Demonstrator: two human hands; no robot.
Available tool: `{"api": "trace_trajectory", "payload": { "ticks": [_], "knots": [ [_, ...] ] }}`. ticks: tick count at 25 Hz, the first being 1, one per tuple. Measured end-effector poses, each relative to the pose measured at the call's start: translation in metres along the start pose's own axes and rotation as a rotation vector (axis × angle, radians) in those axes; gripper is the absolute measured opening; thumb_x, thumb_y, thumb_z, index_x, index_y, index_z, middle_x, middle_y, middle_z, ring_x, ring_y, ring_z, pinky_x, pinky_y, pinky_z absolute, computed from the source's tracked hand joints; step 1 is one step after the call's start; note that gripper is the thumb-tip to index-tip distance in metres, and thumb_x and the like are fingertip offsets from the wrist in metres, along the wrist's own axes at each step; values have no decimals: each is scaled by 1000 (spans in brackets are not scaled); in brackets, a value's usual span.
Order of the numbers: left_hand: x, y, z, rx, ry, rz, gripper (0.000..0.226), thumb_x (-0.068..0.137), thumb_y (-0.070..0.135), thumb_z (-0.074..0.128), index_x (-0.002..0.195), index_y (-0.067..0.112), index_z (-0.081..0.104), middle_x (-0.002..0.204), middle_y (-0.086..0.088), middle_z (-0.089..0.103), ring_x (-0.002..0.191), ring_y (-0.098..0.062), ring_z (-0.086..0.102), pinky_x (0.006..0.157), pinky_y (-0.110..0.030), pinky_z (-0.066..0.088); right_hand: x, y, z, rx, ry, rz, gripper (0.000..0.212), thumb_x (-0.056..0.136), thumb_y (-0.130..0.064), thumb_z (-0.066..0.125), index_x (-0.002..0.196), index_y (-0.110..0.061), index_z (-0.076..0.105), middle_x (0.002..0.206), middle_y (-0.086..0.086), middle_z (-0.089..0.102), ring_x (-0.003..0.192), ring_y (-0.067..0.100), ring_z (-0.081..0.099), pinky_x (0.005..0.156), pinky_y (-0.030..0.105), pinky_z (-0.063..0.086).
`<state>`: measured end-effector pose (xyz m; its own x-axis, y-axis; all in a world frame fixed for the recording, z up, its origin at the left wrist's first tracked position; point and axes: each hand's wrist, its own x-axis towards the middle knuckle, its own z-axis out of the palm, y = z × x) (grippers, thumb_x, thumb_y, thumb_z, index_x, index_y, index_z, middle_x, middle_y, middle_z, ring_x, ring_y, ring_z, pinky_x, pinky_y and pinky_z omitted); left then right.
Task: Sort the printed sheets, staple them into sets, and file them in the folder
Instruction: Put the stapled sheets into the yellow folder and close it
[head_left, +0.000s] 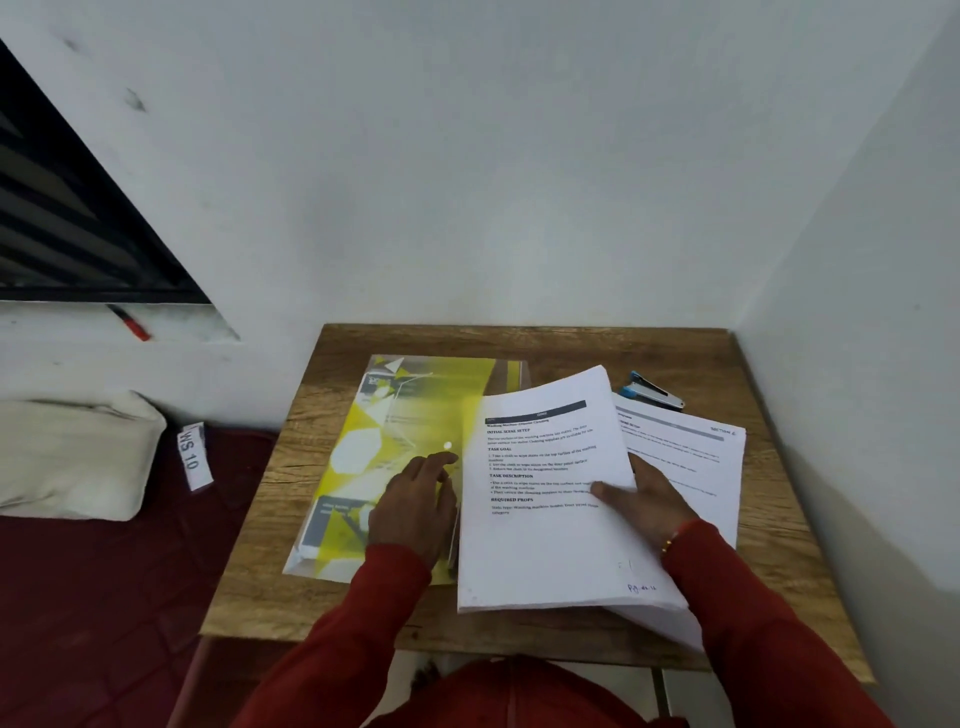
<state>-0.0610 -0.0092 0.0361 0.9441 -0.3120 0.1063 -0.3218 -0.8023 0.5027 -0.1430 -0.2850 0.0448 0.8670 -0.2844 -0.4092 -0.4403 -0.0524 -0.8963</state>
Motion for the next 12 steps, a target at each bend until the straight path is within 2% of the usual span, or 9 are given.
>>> {"api": "trace_trajectory", "payload": {
  "ticks": [4,6,9,12],
  "knots": [
    [-1,-7,-8,3,36,46,29,92,18,55,119,30,58,110,2,66,93,-26,64,70,-40,54,9,-3,1,-26,-110,32,39,84,-17,74,120,-26,60,117,-7,67,101,11,65,80,26,52],
    [-4,-9,-13,36,51,82,28,93,21,54,119,32,57,108,4,67,92,-24,63,69,-39,55,19,-7,8,-45,-114,51,45,81,-21,76,123,-24,61,121,-3,67,104,17,65,89,37,53],
    [-11,-7,-21,61,82,97,27,90,19,62,113,32,60,102,7,70,85,-22,62,63,-37,54,32,-15,26,-58,16,45,42,87,-17,70,127,-20,57,119,-5,61,101,16,59,79,27,48],
    [-17,-8,-25,110,102,113,30,84,16,69,107,33,60,94,9,70,77,-22,62,52,-36,53,39,-20,56,-86,112,6,45,89,-14,66,132,-16,53,123,3,61,103,19,56,87,27,41]
  ]
}}
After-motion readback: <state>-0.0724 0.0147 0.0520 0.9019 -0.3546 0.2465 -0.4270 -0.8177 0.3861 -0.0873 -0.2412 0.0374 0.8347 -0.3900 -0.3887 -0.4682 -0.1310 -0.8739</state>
